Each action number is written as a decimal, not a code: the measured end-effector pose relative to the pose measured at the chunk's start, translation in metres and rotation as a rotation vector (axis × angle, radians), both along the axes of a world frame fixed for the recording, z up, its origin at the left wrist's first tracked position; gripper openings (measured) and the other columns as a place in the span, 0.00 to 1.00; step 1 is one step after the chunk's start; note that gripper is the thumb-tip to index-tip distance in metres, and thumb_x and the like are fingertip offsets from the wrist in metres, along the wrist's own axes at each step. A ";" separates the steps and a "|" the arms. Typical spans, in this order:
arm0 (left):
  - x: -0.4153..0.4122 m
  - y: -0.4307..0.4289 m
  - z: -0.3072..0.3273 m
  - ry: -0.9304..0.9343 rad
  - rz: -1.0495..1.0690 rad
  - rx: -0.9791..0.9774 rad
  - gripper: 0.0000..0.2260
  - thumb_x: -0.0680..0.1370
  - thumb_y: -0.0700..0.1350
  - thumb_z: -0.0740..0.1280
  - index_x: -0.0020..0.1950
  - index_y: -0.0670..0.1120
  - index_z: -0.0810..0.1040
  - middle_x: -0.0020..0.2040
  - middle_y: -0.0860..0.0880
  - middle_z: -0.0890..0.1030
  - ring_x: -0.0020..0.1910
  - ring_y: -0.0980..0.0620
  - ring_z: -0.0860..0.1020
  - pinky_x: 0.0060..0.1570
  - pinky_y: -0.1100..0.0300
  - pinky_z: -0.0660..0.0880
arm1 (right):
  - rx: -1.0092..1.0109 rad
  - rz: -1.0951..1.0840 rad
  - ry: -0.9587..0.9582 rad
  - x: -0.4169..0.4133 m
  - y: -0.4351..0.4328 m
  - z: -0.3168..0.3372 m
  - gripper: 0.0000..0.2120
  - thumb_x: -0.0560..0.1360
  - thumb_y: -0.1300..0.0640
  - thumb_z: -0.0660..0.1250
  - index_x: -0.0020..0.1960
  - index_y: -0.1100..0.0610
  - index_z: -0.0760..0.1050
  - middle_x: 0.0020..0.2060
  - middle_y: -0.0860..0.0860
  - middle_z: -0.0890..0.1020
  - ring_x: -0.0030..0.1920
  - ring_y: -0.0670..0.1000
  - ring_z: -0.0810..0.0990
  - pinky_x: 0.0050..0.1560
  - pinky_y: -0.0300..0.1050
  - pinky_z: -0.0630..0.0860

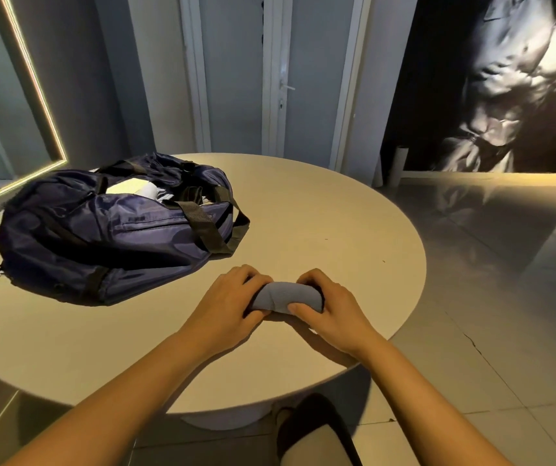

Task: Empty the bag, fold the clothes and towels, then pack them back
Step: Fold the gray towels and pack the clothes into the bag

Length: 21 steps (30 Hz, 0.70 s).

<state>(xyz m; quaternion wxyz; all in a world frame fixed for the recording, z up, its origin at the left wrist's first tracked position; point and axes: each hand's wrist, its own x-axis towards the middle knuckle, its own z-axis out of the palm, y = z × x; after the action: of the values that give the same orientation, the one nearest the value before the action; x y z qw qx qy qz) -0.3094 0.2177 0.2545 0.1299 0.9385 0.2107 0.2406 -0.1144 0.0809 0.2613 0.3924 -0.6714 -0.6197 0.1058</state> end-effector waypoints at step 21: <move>-0.081 -0.022 0.080 -0.536 0.005 -0.991 0.21 0.73 0.48 0.77 0.65 0.50 0.78 0.57 0.48 0.85 0.55 0.47 0.85 0.59 0.47 0.81 | 0.173 0.161 1.044 -0.092 0.030 0.062 0.36 0.61 0.38 0.82 0.61 0.58 0.79 0.56 0.56 0.85 0.55 0.55 0.85 0.53 0.50 0.82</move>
<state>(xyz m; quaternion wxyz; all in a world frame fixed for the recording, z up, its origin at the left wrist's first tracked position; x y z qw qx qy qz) -0.3907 0.1960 0.3343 0.6034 0.6710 0.2604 0.3432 -0.2067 0.1106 0.3236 0.6930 -0.4449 -0.3981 0.4041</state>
